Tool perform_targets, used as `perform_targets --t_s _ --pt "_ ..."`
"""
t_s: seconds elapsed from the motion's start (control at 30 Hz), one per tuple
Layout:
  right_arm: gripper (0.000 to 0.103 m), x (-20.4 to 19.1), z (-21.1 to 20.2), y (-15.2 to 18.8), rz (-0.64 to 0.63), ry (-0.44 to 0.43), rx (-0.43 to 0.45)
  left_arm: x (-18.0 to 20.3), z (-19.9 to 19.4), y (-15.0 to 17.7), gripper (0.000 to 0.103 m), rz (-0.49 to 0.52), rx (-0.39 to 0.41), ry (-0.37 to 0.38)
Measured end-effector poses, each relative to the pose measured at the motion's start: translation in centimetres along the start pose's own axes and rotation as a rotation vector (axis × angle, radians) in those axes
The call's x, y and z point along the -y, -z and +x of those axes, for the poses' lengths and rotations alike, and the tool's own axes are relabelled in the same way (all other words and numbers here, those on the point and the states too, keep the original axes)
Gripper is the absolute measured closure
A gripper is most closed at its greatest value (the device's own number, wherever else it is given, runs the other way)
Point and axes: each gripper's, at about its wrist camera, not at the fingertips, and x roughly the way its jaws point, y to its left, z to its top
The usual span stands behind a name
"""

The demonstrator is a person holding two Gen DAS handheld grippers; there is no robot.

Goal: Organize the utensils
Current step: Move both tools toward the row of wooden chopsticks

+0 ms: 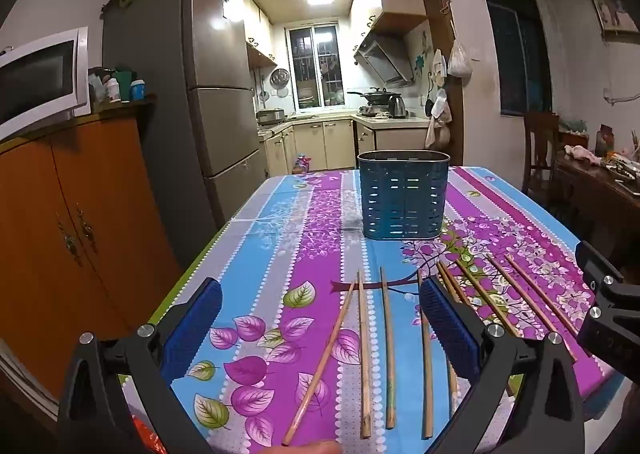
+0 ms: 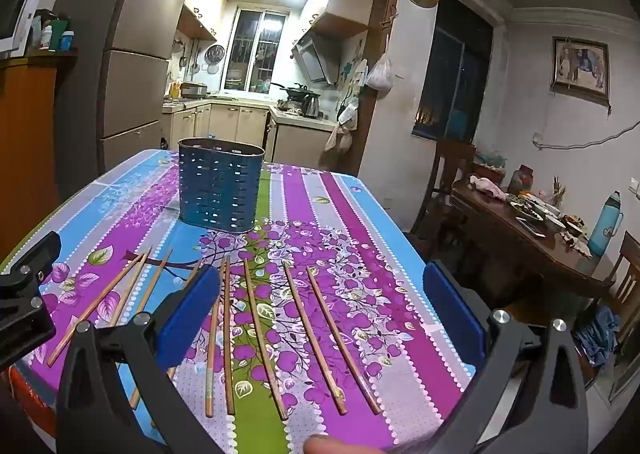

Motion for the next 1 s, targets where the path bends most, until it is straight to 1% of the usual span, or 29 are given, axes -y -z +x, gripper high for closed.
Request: perform_targets --t_s 0.03,0.27,0.3,0.4,0.43,1.0 --pt "0.005 0.07 0.21 -0.04 0.004 -0.006 -0.020 0.00 -0.03 0.00 0.004 0.003 0.001 -0.002" --pt "0.005 0.15 0.33 0.07 0.006 -0.009 -0.014 0.06 0.12 -0.18 0.004 0.010 -0.005 -0.002" --pt "0.005 -0.17 0.41 0.52 0.008 -0.010 -0.012 -0.01 0.17 -0.23 0.004 0.009 -0.005 -0.001" --pt "0.005 -0.42 0.74 0.75 0.008 -0.011 -0.013 0.56 -0.05 0.24 0.004 0.018 -0.004 -0.004" --pt "0.005 0.01 0.17 0.52 0.007 -0.013 -0.013 0.43 0.01 0.32 0.004 0.008 -0.007 -0.003" --pt "0.005 -0.26 0.20 0.40 0.002 -0.015 -0.018 0.17 0.10 0.35 0.004 0.008 -0.011 -0.008"
